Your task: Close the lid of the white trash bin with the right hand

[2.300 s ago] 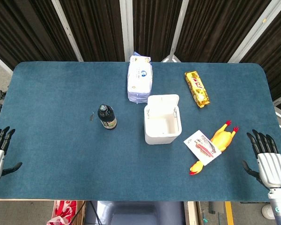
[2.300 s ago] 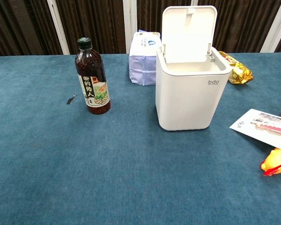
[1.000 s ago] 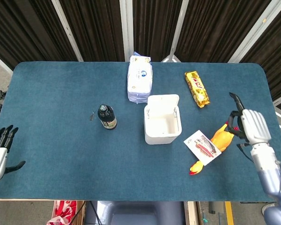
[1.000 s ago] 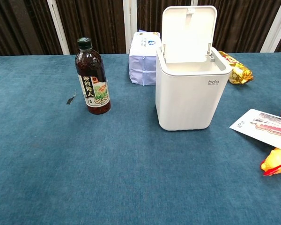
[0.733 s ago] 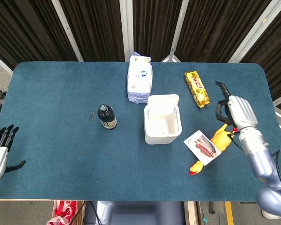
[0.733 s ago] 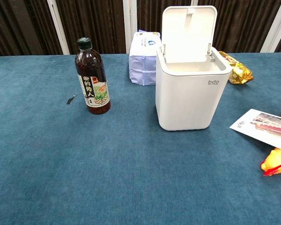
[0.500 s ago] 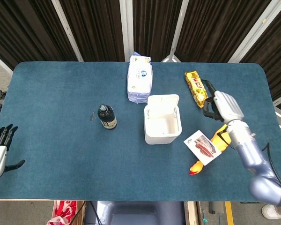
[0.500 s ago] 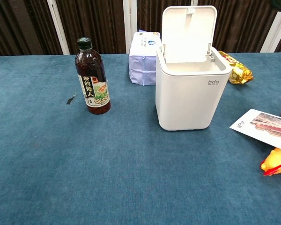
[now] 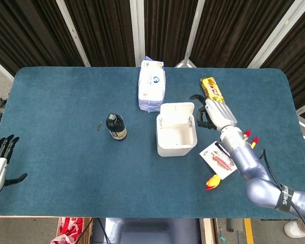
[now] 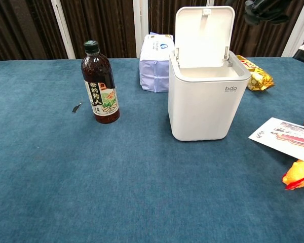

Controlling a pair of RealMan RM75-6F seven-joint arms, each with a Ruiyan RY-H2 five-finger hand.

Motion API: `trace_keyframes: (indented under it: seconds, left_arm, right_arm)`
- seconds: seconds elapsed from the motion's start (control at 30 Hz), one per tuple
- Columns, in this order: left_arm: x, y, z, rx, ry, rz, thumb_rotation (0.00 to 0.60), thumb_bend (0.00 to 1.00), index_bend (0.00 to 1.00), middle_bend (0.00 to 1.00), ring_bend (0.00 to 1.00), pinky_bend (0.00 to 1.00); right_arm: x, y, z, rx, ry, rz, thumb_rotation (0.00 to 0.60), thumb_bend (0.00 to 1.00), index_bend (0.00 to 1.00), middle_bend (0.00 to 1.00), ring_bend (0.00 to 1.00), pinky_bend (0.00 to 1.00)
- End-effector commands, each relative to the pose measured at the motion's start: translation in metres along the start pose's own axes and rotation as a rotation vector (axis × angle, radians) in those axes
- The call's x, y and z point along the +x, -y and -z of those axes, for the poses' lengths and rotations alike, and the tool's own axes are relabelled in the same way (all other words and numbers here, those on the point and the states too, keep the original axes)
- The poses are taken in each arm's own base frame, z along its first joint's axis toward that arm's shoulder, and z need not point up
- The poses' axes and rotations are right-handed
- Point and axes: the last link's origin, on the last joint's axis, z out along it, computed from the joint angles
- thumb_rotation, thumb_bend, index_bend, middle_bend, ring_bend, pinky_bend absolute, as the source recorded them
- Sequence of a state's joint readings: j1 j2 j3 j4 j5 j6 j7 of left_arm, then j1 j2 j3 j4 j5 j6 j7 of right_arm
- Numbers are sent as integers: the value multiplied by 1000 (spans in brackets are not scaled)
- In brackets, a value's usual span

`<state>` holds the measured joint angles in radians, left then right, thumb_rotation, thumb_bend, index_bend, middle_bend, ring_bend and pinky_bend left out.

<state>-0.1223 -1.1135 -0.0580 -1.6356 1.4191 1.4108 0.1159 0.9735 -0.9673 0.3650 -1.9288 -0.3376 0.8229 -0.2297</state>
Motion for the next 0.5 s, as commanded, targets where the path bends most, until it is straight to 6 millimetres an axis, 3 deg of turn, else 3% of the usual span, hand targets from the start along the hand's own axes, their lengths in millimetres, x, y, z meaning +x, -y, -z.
trace_keyframes:
  seconds: [0.03,0.5]
  left_arm:
    - [0,0,0,0,0,0,600,0,0,0,0,0]
    - [0,0,2,5,2,1,600,0,0,0,0,0]
  right_arm:
    - [-6,5,4,7,20,8,600,777,257,744,878,830]
    - [-14,16,36,33,87,23,600,778,262,744,878,830]
